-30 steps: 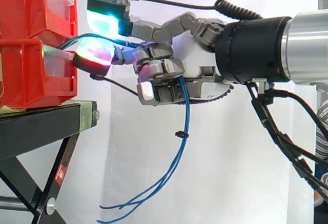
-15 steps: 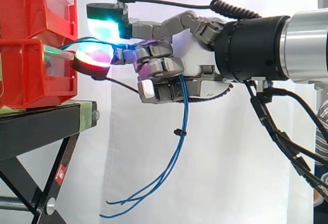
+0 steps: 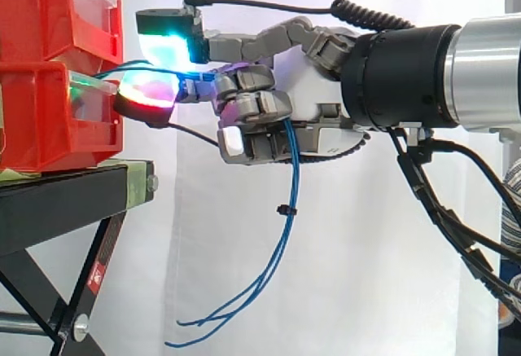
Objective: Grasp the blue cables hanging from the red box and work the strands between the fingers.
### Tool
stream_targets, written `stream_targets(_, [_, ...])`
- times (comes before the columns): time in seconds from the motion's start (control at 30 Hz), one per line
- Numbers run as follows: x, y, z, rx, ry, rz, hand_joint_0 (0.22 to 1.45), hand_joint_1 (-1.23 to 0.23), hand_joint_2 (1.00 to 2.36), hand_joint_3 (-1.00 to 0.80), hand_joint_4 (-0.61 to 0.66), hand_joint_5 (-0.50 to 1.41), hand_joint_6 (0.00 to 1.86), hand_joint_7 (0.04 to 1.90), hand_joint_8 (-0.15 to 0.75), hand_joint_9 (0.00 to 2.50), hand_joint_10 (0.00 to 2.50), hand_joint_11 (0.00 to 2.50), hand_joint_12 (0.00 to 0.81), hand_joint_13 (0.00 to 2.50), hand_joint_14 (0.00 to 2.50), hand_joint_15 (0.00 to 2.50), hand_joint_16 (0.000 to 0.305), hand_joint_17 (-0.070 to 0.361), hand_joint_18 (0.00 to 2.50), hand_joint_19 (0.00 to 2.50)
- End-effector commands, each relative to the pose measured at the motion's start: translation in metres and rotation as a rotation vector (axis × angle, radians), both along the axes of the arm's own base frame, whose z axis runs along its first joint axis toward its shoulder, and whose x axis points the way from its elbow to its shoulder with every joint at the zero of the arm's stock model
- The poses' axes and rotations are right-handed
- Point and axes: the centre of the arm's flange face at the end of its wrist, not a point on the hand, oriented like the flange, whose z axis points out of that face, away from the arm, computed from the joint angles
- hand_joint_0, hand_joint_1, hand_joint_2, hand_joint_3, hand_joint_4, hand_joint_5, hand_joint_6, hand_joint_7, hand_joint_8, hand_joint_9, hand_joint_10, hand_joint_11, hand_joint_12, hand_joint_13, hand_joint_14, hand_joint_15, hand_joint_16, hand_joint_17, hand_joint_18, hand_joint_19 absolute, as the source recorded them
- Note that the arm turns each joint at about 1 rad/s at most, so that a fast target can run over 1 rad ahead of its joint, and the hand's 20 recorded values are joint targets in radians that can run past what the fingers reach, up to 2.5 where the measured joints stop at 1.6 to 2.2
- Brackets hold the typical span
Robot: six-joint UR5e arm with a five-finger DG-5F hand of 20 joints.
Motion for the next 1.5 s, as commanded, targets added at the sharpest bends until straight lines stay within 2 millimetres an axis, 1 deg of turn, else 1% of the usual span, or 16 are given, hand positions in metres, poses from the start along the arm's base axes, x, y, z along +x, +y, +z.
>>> stream_targets(0.0, [0.0001, 0.0003, -0.0002, 0.0, 0.0, 0.0, 0.96, -0.64, 1.02, -0.18, 0.2, 0.41, 0.01, 1.33, 0.433, 0.79, 2.5, 2.5, 0.514, 1.14, 2.5, 1.67, 0.058, 0.131, 1.46, 0.76])
stream_targets(0.1, [0.0001, 0.0003, -0.0002, 0.001, -0.001, 0.0, 0.96, -0.65, 1.02, -0.18, 0.2, 0.41, 0.01, 1.33, 0.444, 0.76, 2.5, 2.5, 0.516, 1.12, 2.5, 1.63, 0.06, 0.135, 1.45, 0.75])
stream_targets(0.17, [-0.0001, -0.0008, 0.0008, 0.001, -0.001, -0.001, 0.93, -0.66, 1.02, -0.25, 0.21, 0.41, 0.01, 1.34, 0.444, 0.74, 2.5, 2.5, 0.523, 1.12, 2.5, 1.64, 0.061, 0.137, 1.44, 0.74])
stream_targets(0.23, [0.0, 0.0002, 0.0008, 0.002, -0.002, 0.0, 0.89, -0.66, 1.02, -0.39, 0.2, 0.4, 0.01, 1.34, 0.443, 0.72, 2.5, 2.5, 0.516, 1.09, 2.5, 1.66, 0.057, 0.129, 1.4, 0.79])
stream_targets(0.3, [0.0002, 0.0004, -0.0001, 0.001, -0.001, 0.002, 0.88, -0.65, 1.02, -0.42, 0.19, 0.4, 0.01, 1.35, 0.437, 0.71, 2.5, 2.5, 0.512, 1.07, 2.5, 1.66, 0.054, 0.122, 1.38, 0.81])
stream_targets(0.37, [0.0001, 0.0008, -0.0008, 0.0, 0.001, 0.008, 0.88, -0.65, 1.02, -0.42, 0.2, 0.4, 0.01, 1.35, 0.437, 0.71, 2.5, 2.5, 0.51, 1.07, 2.5, 1.64, 0.054, 0.122, 1.38, 0.82])
stream_targets(0.57, [-0.0001, 0.0021, -0.0002, -0.004, 0.012, 0.026, 0.9, -0.65, 1.02, -0.33, 0.2, 0.42, 0.0, 1.39, 0.441, 0.72, 2.5, 2.5, 0.511, 1.09, 2.5, 1.63, 0.056, 0.126, 1.39, 0.79])
stream_targets(0.73, [-0.0013, 0.002, -0.0014, -0.007, 0.026, 0.031, 0.9, -0.64, 1.02, -0.35, 0.22, 0.42, 0.0, 1.4, 0.446, 0.74, 2.5, 2.5, 0.506, 1.09, 2.5, 1.64, 0.055, 0.125, 1.4, 0.78])
stream_targets(0.97, [-0.0027, 0.0028, -0.0041, -0.004, 0.045, 0.047, 0.9, -0.64, 1.02, -0.34, 0.25, 0.41, 0.0, 1.41, 0.486, 0.78, 2.5, 2.5, 0.511, 1.11, 2.5, 1.68, 0.056, 0.127, 1.43, 0.77])
stream_targets(1.03, [-0.0031, 0.0015, -0.0043, -0.005, 0.048, 0.044, 0.9, -0.63, 1.02, -0.36, 0.25, 0.41, 0.0, 1.42, 0.491, 0.78, 2.5, 2.5, 0.514, 1.11, 2.5, 1.7, 0.056, 0.126, 1.43, 0.79])
stream_targets(1.1, [-0.0036, 0.0012, -0.0045, -0.005, 0.051, 0.041, 0.89, -0.63, 1.02, -0.41, 0.25, 0.41, 0.0, 1.42, 0.493, 0.78, 2.5, 2.5, 0.517, 1.1, 2.5, 1.73, 0.055, 0.123, 1.42, 0.82])
stream_targets(1.17, [-0.0039, 0.0011, -0.0047, -0.01, 0.056, 0.041, 0.89, -0.62, 1.02, -0.45, 0.25, 0.41, 0.0, 1.42, 0.499, 0.78, 2.5, 2.5, 0.515, 1.1, 2.5, 1.7, 0.055, 0.123, 1.42, 0.83])
stream_targets(1.2, [-0.0039, 0.0011, -0.0047, -0.014, 0.058, 0.04, 0.89, -0.62, 1.02, -0.46, 0.25, 0.41, 0.0, 1.43, 0.497, 0.78, 2.5, 2.5, 0.519, 1.11, 2.5, 1.75, 0.054, 0.122, 1.42, 0.83])
stream_targets(1.47, [-0.0036, 0.002, -0.0045, -0.025, 0.062, 0.04, 0.89, -0.62, 1.02, -0.5, 0.25, 0.41, 0.0, 1.43, 0.496, 0.78, 2.5, 2.5, 0.519, 1.1, 2.5, 1.73, 0.055, 0.124, 1.42, 0.83])
